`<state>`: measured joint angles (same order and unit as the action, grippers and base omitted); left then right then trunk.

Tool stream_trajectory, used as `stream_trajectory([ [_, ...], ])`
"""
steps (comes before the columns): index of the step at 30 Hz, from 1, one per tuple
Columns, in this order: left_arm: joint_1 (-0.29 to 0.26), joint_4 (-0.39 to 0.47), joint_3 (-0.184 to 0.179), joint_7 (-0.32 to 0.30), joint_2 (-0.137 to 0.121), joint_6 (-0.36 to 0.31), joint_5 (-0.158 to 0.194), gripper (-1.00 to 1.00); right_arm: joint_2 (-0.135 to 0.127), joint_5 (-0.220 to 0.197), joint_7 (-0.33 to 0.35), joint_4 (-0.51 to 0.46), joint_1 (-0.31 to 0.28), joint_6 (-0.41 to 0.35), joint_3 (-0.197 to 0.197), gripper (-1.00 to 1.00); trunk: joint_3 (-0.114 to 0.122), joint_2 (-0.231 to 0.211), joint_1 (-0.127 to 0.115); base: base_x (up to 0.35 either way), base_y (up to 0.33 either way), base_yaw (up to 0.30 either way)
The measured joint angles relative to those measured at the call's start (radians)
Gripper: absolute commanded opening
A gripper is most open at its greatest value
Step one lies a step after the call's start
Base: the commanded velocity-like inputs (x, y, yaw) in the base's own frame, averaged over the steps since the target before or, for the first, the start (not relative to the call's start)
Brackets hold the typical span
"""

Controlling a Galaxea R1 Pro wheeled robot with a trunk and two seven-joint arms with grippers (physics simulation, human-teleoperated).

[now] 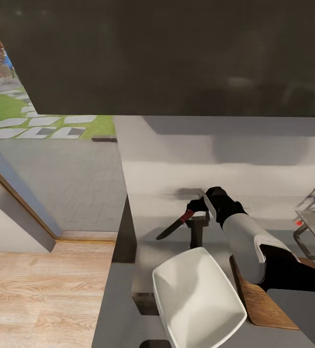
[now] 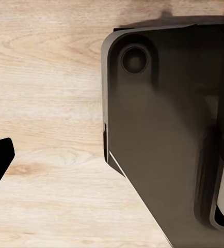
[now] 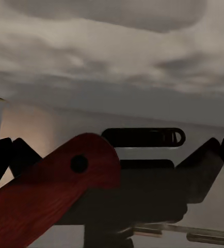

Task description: In the kitchen, take the Vidalia onion out of the sink, dice it on the chopping board with the paring knife, put the diced onion into the bowl on the countertop, then place both the paring knife and the chopping board into the sink.

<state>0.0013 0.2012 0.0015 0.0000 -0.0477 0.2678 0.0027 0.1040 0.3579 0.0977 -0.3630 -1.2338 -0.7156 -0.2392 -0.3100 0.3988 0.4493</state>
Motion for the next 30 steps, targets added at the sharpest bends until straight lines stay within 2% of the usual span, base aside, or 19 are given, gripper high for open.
stream_trajectory([
  [14, 0.0, 0.0, 0.0, 0.0, 0.0, 0.0, 0.0, 1.0, 0.0, 0.02, -0.004, -0.004, 0.0, 0.001, 0.003, 1.0, 0.0, 0.0, 0.0, -0.199, -0.003, 0.0],
  [30, 0.0, 0.0, 0.001, 0.0, 0.0, 0.0, 0.0, 1.0, 0.0, 0.021, -0.004, -0.004, 0.0, 0.001, 0.003, 1.0, 0.0, 0.0, 0.0, -0.012, 0.0, 0.0],
])
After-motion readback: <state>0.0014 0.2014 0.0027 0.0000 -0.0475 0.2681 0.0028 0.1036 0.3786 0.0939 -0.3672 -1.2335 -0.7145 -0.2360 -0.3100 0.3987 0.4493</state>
